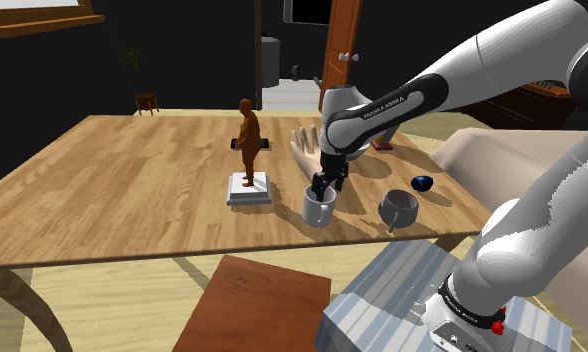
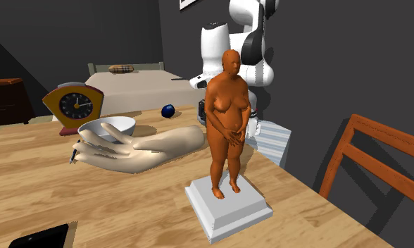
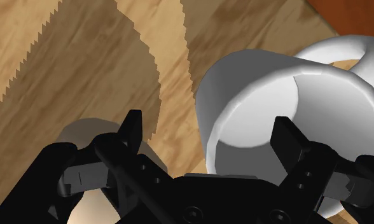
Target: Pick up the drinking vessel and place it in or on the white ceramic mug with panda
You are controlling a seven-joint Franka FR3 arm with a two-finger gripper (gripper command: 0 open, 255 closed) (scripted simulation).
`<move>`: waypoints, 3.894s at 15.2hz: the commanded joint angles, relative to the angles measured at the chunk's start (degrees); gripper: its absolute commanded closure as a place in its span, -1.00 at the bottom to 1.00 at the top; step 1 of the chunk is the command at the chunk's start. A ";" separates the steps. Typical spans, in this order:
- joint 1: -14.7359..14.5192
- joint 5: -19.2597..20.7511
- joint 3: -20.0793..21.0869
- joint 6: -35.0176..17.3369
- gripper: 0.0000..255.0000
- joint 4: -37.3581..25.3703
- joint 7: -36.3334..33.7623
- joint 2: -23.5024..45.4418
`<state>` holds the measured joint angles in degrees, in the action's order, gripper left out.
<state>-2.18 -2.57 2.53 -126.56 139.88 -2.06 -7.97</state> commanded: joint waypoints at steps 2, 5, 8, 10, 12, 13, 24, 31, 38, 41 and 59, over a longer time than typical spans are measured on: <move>0.00 0.00 0.00 0.00 1.00 0.00 0.00 0.00; 0.00 0.00 0.00 0.00 1.00 0.00 0.00 0.00; 0.00 0.00 0.00 0.00 1.00 0.00 0.00 0.01; 0.00 0.00 0.00 -0.01 1.00 0.00 0.00 0.01; 0.01 0.01 -0.02 1.65 1.00 -0.67 -0.03 -0.98; 0.01 0.01 -0.03 2.48 1.00 -1.03 -0.04 -1.45; 0.05 0.08 -0.14 11.47 1.00 -5.84 -0.22 -5.64; 0.08 0.14 -0.22 17.06 1.00 -9.63 -0.34 -7.44; 0.10 0.19 -0.29 22.56 1.00 -13.98 -0.47 -8.59; 0.11 0.21 -0.32 24.89 1.00 -16.02 -0.53 -8.88; 7.43 8.69 -11.48 35.74 1.00 1.04 13.97 -36.85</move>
<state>4.71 5.32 -8.11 -91.67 140.70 10.82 -43.70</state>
